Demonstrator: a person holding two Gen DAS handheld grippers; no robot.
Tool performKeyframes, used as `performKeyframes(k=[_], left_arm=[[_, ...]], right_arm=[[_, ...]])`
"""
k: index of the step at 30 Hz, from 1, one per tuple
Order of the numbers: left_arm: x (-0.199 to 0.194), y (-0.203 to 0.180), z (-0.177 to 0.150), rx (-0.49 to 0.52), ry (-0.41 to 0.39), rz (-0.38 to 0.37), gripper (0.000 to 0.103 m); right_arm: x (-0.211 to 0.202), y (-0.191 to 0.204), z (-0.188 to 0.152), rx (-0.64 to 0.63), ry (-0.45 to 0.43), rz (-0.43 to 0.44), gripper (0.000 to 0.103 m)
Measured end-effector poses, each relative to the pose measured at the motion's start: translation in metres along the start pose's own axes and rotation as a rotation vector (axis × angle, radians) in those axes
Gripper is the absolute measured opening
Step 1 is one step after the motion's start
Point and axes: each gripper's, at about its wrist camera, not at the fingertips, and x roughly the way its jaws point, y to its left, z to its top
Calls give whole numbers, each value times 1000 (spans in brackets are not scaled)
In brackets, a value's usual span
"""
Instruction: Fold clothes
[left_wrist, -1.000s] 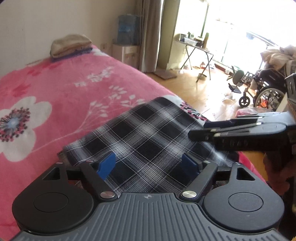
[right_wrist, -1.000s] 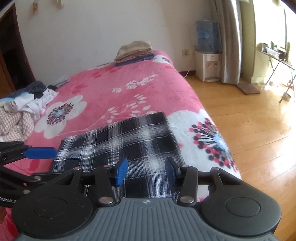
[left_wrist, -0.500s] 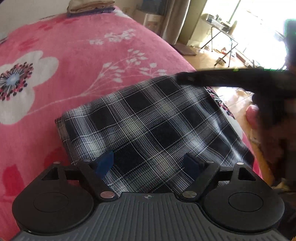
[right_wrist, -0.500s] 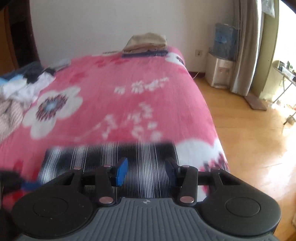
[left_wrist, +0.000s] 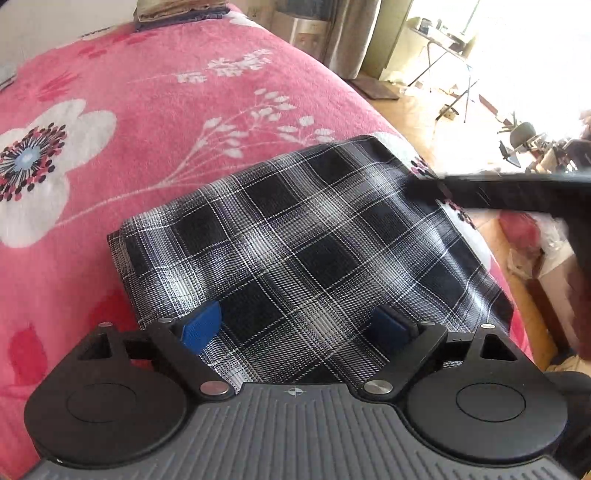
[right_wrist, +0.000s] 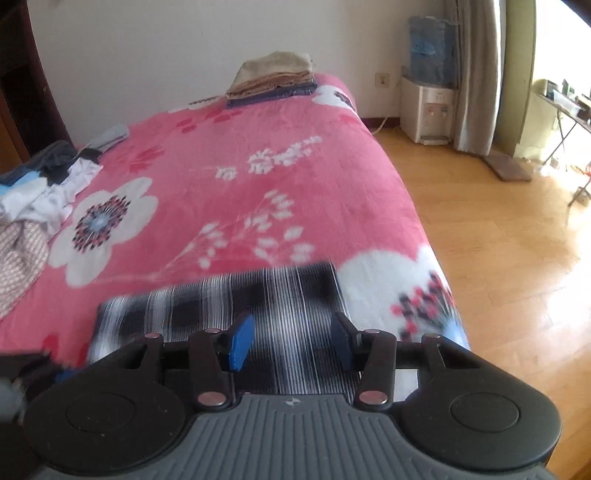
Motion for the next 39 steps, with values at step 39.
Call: performKeyframes(k=[39], left_arm=[[9,-23,-2,57,16,128,98]], right_arm=[[-46,68,-117,-308,124,-4,53]])
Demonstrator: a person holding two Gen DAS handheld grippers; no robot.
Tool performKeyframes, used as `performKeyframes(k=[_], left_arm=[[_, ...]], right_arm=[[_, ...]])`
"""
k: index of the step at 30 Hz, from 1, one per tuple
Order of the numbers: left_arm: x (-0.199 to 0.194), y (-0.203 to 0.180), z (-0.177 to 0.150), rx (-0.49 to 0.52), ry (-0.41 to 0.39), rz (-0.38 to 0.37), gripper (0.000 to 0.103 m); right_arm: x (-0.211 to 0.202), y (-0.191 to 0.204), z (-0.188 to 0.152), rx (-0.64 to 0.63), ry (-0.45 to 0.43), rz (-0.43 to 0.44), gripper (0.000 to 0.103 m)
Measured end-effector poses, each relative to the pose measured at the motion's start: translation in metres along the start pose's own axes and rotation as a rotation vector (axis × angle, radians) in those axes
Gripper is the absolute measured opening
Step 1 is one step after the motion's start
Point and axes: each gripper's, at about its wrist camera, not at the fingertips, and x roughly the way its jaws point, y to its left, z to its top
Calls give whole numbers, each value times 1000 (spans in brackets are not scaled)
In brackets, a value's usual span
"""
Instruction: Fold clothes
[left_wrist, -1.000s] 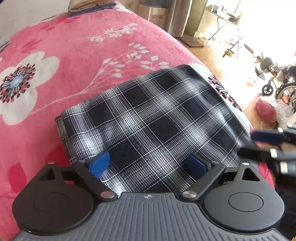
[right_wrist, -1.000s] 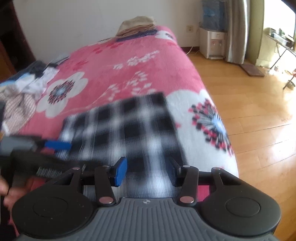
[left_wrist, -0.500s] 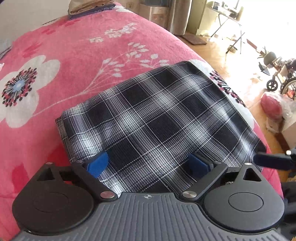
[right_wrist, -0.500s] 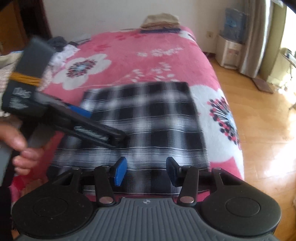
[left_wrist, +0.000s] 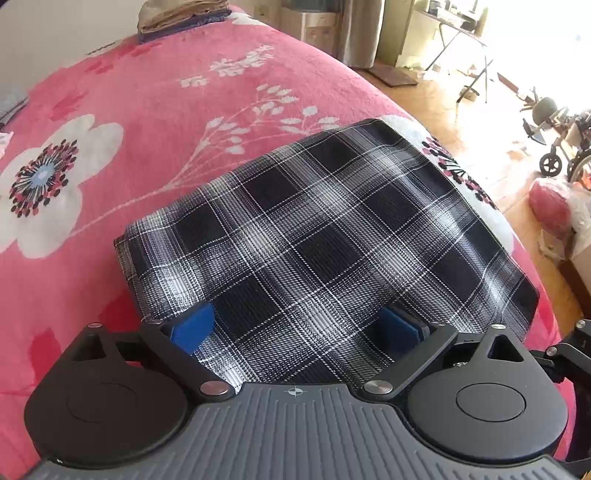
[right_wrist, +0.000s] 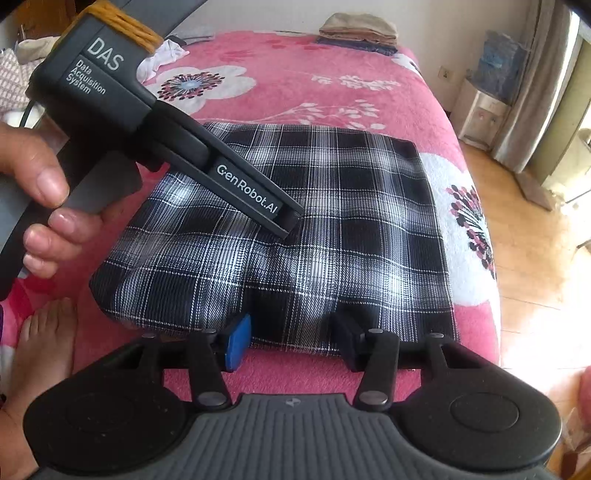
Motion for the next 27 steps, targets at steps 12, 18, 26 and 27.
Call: performKeyframes(k=[12,18,26,27], left_arm=[[-1,-5,0,-19,8,55,103],[-5,-7,2,-67,22,114,103],[-14,-10,2,-102,31,192,103],[-15,-11,2,-98,30,201,103]], right_arm=[[-1,1,-3,14,-9,13,55],[-2,-2,-4,21,-17,19,56],[-25,-28,-8,135,-80,26,56],[-27,-32,-9,149,-84,30,56]])
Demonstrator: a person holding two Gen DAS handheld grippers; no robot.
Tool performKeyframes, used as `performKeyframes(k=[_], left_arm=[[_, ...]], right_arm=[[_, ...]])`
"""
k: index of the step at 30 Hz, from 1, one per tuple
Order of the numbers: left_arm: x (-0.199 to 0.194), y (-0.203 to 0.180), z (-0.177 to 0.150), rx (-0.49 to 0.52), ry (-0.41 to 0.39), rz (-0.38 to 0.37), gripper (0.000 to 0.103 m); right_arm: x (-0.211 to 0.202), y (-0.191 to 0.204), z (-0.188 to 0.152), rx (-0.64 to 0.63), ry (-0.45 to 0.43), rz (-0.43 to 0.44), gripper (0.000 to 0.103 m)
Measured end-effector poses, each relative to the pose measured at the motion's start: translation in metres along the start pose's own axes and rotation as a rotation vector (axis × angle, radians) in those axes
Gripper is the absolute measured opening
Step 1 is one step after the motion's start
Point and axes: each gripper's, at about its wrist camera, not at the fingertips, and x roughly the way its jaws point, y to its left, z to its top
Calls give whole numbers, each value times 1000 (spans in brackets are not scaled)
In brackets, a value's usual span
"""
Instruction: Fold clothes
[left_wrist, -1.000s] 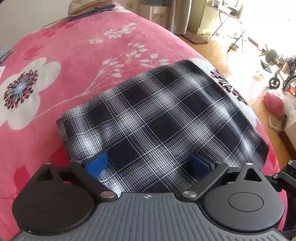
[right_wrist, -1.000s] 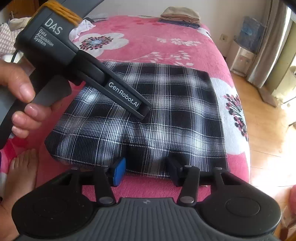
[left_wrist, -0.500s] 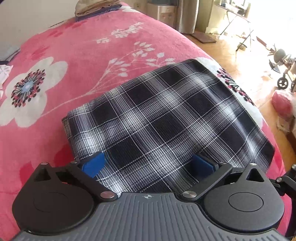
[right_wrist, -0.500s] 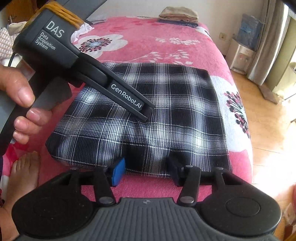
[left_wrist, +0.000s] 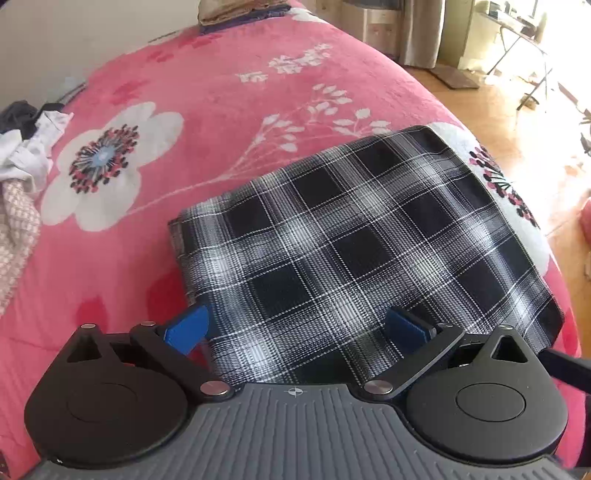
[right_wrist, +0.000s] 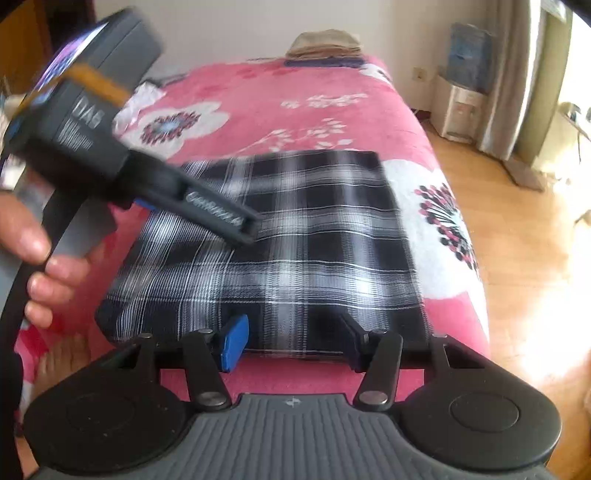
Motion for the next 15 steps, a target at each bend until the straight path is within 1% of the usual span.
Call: performKeyframes(k=[5,15], left_arm=[[-4,-2,-1,4,3,28,103],[-17,-2,-7,8,-9,64,103]], right_arm=[[-6,-10,-5,37,-15,12,56],[-15,-7,-15,53,-29,30,56]])
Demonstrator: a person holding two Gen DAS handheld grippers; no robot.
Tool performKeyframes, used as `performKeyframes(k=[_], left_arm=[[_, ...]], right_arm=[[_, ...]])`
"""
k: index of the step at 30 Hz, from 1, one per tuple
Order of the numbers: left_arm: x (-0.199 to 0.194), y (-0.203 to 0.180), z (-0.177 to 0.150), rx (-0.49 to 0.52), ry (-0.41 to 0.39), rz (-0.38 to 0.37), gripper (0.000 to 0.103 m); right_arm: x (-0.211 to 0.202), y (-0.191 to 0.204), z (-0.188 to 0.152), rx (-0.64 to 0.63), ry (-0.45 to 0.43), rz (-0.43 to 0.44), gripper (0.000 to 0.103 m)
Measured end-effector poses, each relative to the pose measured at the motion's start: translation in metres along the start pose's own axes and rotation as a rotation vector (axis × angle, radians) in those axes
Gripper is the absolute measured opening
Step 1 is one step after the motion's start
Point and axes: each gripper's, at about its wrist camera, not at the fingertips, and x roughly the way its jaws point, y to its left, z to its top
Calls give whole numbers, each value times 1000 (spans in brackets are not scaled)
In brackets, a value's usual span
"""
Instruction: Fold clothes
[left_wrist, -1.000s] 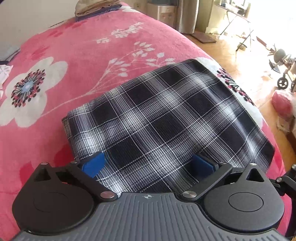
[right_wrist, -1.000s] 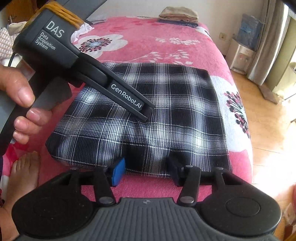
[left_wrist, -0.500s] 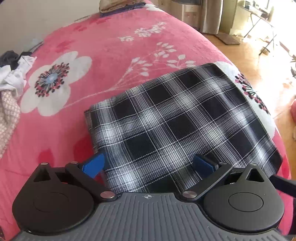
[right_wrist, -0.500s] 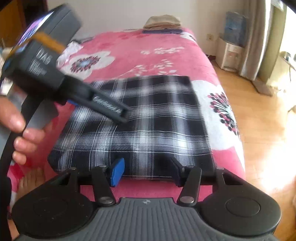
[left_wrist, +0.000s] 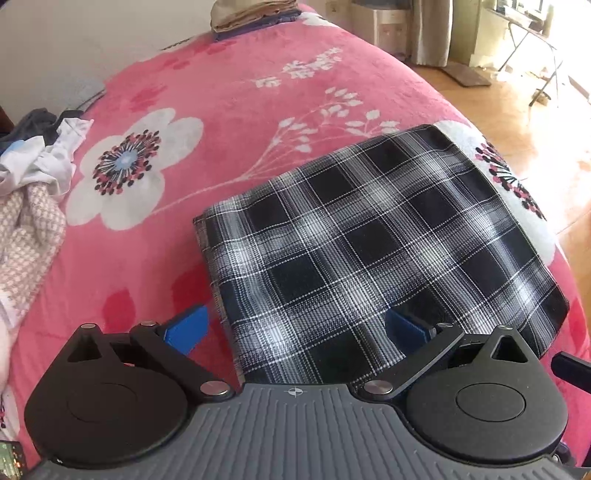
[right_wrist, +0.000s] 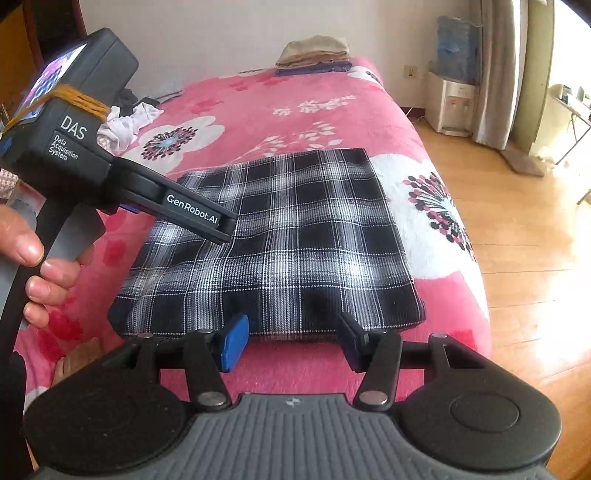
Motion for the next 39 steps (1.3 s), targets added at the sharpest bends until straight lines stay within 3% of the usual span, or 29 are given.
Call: performKeyframes(k=[5,7,14,16,20,22,28,34,39], left_arm=[[-10,9,-7,16,-63,14,103],[-15,18,-13,17,-93,-13,103],[-27,71,-38,-179,-165,-176,103],[-27,85,-44,-209,-216,-248,103],[-11,95,-48,-186,-243,-292,103],[0,99,-48,-200,-226,-325,103],[32,114,-54,-314,-217,-548,103],[61,121,-54,-350,-134,-655,94],[83,140,-55,-490,-103,-784,90]], right_arm=[[-10,5,-2,-1,-22,8,56],[-14,5,-3,8,-35,20,56],[-25,-22,7,126,-87,101,57],[-24,-38,14,195,-100,148,61],[-14,-75,28,335,-102,240,66],[-6,-91,33,380,-96,265,68],[41,-125,48,415,-48,275,69],[99,-155,55,507,35,316,69],[119,-160,64,502,59,382,70]])
